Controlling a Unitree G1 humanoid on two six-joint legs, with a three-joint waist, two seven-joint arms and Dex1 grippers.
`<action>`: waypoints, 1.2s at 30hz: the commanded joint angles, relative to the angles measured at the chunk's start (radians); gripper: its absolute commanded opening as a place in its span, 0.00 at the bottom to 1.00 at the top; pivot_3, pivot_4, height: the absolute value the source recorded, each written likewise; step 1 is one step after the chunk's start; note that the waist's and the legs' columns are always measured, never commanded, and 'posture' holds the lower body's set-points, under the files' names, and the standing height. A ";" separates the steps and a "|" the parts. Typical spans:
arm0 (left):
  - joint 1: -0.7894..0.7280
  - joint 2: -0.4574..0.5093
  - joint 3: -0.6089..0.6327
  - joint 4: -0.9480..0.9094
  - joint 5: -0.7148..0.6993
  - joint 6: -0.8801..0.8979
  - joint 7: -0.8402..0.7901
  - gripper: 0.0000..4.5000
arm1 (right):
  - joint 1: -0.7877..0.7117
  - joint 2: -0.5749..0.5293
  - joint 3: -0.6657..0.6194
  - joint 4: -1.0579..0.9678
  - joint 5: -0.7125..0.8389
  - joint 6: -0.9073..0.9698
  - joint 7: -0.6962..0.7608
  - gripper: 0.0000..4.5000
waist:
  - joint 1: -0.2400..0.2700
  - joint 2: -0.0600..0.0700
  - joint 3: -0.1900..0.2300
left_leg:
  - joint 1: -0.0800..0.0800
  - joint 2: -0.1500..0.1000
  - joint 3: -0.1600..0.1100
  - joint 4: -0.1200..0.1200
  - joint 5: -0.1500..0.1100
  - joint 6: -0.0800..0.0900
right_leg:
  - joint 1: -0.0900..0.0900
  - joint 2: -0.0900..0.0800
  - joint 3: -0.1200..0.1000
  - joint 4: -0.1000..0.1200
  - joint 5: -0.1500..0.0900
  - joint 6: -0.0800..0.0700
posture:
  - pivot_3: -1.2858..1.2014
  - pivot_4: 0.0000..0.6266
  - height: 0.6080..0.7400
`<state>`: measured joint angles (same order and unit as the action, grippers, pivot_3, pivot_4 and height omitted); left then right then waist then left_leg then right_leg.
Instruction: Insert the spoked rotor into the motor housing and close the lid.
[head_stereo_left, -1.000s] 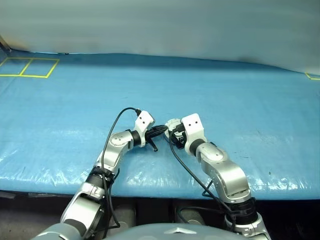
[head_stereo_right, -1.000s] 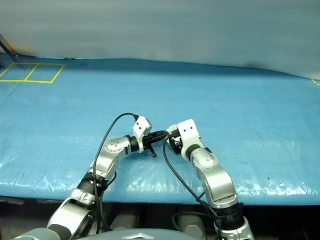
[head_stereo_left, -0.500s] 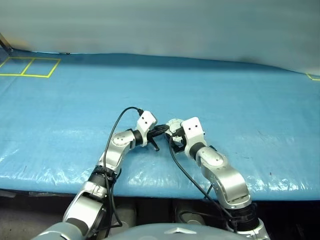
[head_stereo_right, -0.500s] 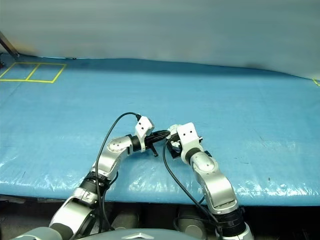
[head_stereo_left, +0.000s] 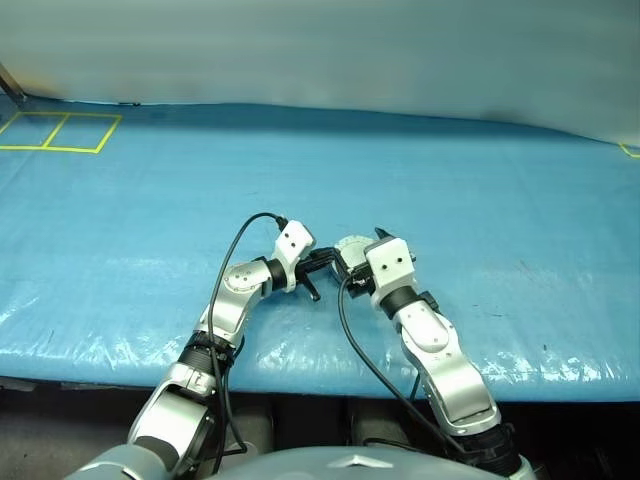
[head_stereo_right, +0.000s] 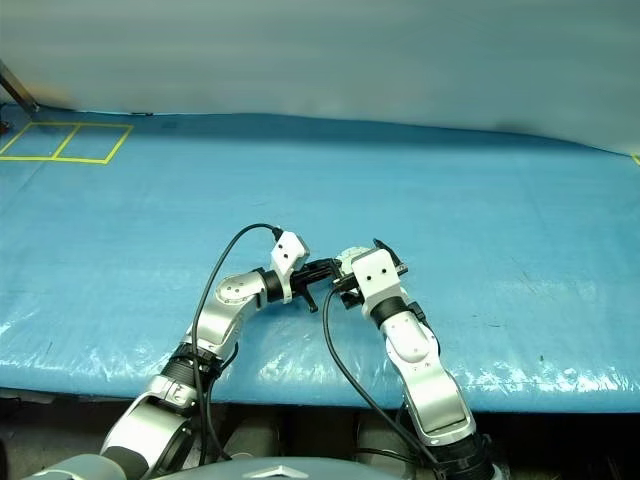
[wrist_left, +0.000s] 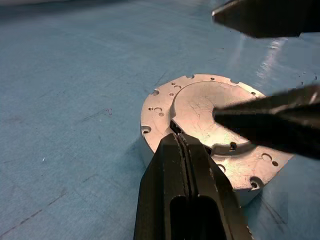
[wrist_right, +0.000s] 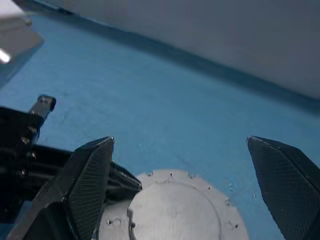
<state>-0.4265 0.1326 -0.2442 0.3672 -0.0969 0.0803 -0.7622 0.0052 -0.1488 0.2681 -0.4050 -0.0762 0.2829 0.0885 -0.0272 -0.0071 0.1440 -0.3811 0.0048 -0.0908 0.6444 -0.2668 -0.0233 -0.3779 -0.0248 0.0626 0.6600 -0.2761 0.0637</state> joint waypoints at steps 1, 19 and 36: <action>-0.002 -0.007 -0.014 -0.001 0.005 0.007 -0.007 0.00 | 0.007 0.025 -0.032 -0.042 0.033 -0.038 0.006 1.00 | 0.000 0.000 0.000 | 0.000 0.000 0.000 0.000 0.000 0.000 | 0.000 0.000 0.000 0.000 0.000 0.000 | 0.52 0.24 1.00; -0.005 -0.001 -0.002 0.000 0.019 0.005 0.011 0.00 | 0.089 0.156 -0.510 0.012 1.012 0.531 0.103 1.00 | -0.002 0.007 0.004 | 0.000 0.000 0.000 0.001 -0.001 0.001 | 0.000 0.000 0.000 0.002 0.000 0.000 | 0.52 0.24 1.00; -0.002 0.009 -0.004 -0.002 0.026 0.009 0.027 0.00 | 0.069 0.191 -0.508 0.205 1.029 0.510 0.115 0.86 | -0.010 0.006 0.004 | 0.001 0.000 0.001 0.002 -0.001 0.001 | 0.001 0.001 0.001 0.002 0.000 0.001 | 0.52 0.24 1.00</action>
<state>-0.4331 0.1415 -0.2363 0.3667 -0.0820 0.0807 -0.7369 0.0610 0.0312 -0.2457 -0.2197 0.9481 0.7962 0.2010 -0.0367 -0.0008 0.1477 -0.3804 0.0049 -0.0897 0.6461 -0.2674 -0.0218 -0.3771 -0.0243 0.0639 0.6623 -0.2756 0.0643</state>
